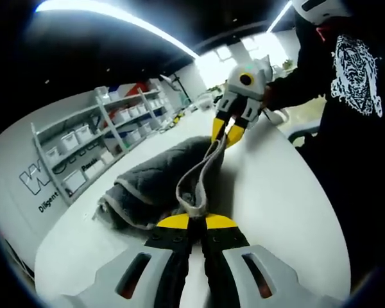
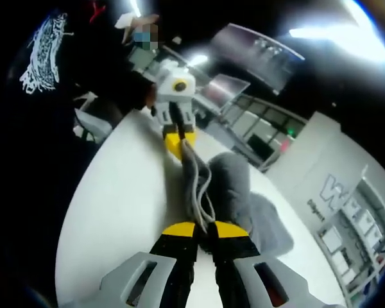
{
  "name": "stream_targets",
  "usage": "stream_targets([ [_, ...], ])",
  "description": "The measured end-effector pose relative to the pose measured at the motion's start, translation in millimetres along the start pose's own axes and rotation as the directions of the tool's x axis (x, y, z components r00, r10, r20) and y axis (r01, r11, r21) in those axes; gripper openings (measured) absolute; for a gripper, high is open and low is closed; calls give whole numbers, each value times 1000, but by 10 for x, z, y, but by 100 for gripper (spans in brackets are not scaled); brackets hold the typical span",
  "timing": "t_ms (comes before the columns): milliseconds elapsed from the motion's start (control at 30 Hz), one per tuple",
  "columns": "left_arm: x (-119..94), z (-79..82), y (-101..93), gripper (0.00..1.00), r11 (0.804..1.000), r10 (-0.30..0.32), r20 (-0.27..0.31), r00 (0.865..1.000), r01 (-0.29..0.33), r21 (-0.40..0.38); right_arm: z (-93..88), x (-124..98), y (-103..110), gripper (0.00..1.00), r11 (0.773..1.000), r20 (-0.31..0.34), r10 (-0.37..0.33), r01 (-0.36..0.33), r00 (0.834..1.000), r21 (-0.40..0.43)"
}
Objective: Open the folded towel by lifting each exposed corner and separating the folded layers until the towel lies flat within the target outline without major curled edges
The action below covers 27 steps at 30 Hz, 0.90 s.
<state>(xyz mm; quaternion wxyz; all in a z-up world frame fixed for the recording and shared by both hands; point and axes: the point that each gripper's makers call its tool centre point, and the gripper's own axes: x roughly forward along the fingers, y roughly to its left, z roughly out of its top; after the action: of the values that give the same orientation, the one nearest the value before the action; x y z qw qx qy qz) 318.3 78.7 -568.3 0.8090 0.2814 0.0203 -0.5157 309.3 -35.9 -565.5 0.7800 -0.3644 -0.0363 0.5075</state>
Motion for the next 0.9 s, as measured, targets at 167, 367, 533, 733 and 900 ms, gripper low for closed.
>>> stream_targets([
  [167, 2, -19, -41, 4, 1000, -12, -9, 1000, 12, -5, -28, -5, 38, 5, 1000, -8, 11, -11, 1000, 10],
  [367, -12, -37, -79, 5, 1000, -22, -17, 1000, 22, -10, -54, -22, 78, 6, 999, -16, 23, -22, 1000, 28],
  [533, -26, -32, -95, 5, 1000, -24, -18, 1000, 24, -11, -56, -28, 98, 6, 999, -16, 27, -27, 999, 34],
  [733, -43, -42, -147, 6, 999, -41, -26, 999, 40, -15, -70, -50, 147, 8, 998, -19, 40, -39, 999, 47],
  [900, -77, -61, -167, 7, 999, -47, -31, 998, 46, -24, -73, -70, 163, 10, 998, -20, 42, -41, 999, 57],
])
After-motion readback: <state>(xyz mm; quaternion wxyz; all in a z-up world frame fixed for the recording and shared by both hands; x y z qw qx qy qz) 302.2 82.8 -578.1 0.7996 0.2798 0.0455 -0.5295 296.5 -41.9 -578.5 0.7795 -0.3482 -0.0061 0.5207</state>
